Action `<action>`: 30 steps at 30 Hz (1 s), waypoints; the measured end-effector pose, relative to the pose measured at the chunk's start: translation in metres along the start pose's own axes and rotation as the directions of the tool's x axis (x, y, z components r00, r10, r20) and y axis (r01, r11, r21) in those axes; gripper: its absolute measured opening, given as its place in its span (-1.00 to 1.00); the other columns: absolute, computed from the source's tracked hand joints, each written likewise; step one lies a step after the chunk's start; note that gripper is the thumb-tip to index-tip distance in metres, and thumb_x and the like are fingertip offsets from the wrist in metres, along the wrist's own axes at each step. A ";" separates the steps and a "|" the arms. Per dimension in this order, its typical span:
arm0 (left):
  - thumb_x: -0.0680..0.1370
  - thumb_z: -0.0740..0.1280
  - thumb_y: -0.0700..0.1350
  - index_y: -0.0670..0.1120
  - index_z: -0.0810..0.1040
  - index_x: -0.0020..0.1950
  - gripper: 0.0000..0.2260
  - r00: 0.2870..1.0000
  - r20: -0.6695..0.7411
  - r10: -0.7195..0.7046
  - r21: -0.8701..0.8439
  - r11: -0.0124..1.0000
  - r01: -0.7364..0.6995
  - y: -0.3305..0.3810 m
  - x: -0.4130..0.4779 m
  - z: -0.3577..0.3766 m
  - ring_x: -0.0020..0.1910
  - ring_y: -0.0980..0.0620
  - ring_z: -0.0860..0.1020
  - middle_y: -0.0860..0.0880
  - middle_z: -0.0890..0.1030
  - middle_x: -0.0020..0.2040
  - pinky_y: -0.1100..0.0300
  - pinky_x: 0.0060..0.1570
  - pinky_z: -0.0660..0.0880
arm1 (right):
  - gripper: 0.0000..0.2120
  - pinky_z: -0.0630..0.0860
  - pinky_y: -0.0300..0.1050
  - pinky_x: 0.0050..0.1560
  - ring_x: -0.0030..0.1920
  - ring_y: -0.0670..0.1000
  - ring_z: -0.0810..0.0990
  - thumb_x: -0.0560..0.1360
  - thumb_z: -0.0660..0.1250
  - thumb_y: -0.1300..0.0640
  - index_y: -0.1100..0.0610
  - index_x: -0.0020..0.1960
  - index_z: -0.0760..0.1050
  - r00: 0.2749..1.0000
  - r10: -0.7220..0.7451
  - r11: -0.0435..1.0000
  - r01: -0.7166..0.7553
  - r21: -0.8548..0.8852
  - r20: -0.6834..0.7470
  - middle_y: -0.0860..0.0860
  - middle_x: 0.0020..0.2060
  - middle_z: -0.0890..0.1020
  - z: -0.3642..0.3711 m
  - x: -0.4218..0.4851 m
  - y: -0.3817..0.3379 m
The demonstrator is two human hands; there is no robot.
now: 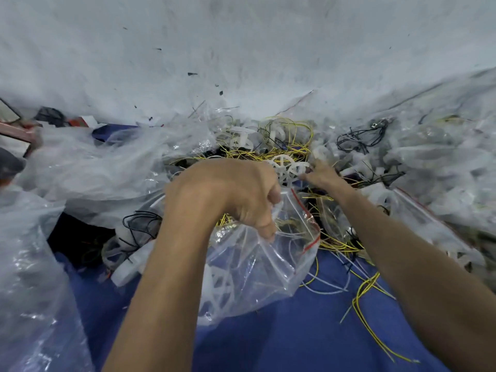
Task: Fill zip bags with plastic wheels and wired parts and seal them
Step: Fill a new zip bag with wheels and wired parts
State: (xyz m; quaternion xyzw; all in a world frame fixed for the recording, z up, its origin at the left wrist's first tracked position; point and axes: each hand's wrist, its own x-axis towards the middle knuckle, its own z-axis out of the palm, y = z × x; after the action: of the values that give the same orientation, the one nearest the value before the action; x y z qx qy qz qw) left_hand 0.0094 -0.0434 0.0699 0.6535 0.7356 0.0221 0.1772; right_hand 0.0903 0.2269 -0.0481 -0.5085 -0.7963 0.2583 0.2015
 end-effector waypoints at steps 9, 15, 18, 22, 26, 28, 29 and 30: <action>0.38 0.51 -0.01 0.02 0.43 0.33 -0.45 0.999 0.035 0.012 -0.013 1.000 -0.011 0.000 -0.002 0.001 -0.04 0.15 0.46 0.15 0.53 0.15 0.32 -0.11 0.30 | -0.74 0.49 -0.07 -0.01 -0.18 0.00 0.55 0.53 0.26 -0.03 0.18 -0.13 0.46 0.989 -0.145 0.972 0.141 0.186 0.007 0.07 -0.16 0.58 -0.013 -0.029 -0.014; 0.36 0.52 -0.06 0.04 0.46 0.32 -0.45 0.999 0.046 0.012 -0.068 0.998 -0.009 -0.007 -0.005 -0.002 -0.21 0.30 0.49 0.25 0.57 -0.13 0.36 -0.17 0.35 | -0.71 0.54 0.09 0.11 0.10 0.15 0.59 0.54 0.22 0.21 0.25 0.22 0.27 0.980 -0.180 0.265 0.128 0.956 -0.081 0.17 0.12 0.54 -0.065 -0.082 -0.036; 0.39 0.50 -0.08 0.10 0.46 0.31 -0.48 0.998 0.058 0.019 -0.041 0.999 -0.017 -0.005 -0.007 -0.003 -0.17 0.16 0.42 0.18 0.54 0.15 0.16 0.13 0.41 | -0.78 0.54 0.11 0.07 0.13 0.19 0.56 0.49 0.19 0.24 0.12 0.13 0.36 0.959 -0.282 -0.103 -0.051 0.993 0.020 0.20 0.20 0.49 -0.070 -0.121 -0.039; 0.43 0.46 -0.17 0.05 0.49 0.31 -0.54 0.997 0.051 0.052 -0.039 0.998 -0.050 0.000 -0.010 -0.007 -0.60 0.41 0.40 0.32 0.47 -0.50 0.58 -0.52 0.31 | -0.61 0.56 0.06 0.05 0.17 0.19 0.56 0.51 0.15 -0.02 0.19 0.16 0.56 0.892 -0.435 -0.246 -0.251 0.936 0.125 0.20 0.20 0.56 -0.066 -0.159 -0.044; 0.46 0.40 -0.22 0.02 0.43 0.38 -0.50 0.998 0.008 0.066 0.005 0.998 -0.066 0.006 -0.016 -0.008 -0.59 0.42 0.39 0.23 0.45 -0.33 0.54 -0.61 0.23 | -0.75 0.58 -0.11 -0.09 0.04 0.06 0.62 0.40 0.33 0.10 0.16 0.02 0.65 0.789 -0.590 -0.028 -0.228 0.973 0.168 0.09 0.02 0.66 -0.065 -0.180 -0.056; 0.46 0.40 -0.19 0.04 0.44 0.35 -0.52 0.998 -0.031 0.054 0.026 0.998 -0.053 0.005 -0.019 -0.009 -0.47 0.35 0.46 0.21 0.45 -0.27 0.55 -0.56 0.27 | -0.78 0.58 -0.16 -0.11 -0.03 -0.01 0.63 0.29 0.43 0.12 0.11 -0.08 0.67 0.727 -0.665 0.145 -0.103 0.984 0.174 0.03 -0.07 0.67 -0.068 -0.185 -0.059; 0.46 0.40 -0.18 0.06 0.43 0.35 -0.52 0.997 -0.058 0.052 0.034 0.998 -0.050 0.002 -0.021 -0.011 -0.35 0.30 0.48 0.22 0.48 -0.19 0.55 -0.50 0.30 | -0.81 0.56 -0.16 -0.07 -0.04 -0.03 0.62 0.25 0.46 0.13 0.09 -0.13 0.68 0.708 -0.681 0.256 -0.005 0.967 0.184 0.02 -0.10 0.67 -0.069 -0.188 -0.059; 0.46 0.38 -0.19 0.10 0.40 0.37 -0.49 0.993 -0.092 0.068 0.060 0.996 -0.062 -0.001 -0.024 -0.012 -0.23 0.27 0.47 0.22 0.51 -0.07 0.54 -0.40 0.33 | -0.83 0.54 -0.17 -0.02 -0.04 -0.04 0.61 0.24 0.47 0.16 0.07 -0.16 0.68 0.695 -0.690 0.370 0.098 0.924 0.203 0.01 -0.13 0.68 -0.071 -0.190 -0.058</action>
State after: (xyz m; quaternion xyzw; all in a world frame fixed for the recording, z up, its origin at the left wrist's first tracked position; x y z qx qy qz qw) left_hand 0.0068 -0.0647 0.0866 0.6802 0.7217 0.0375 0.1230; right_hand 0.1671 0.0480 0.0328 -0.0130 -0.6753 0.6972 0.2403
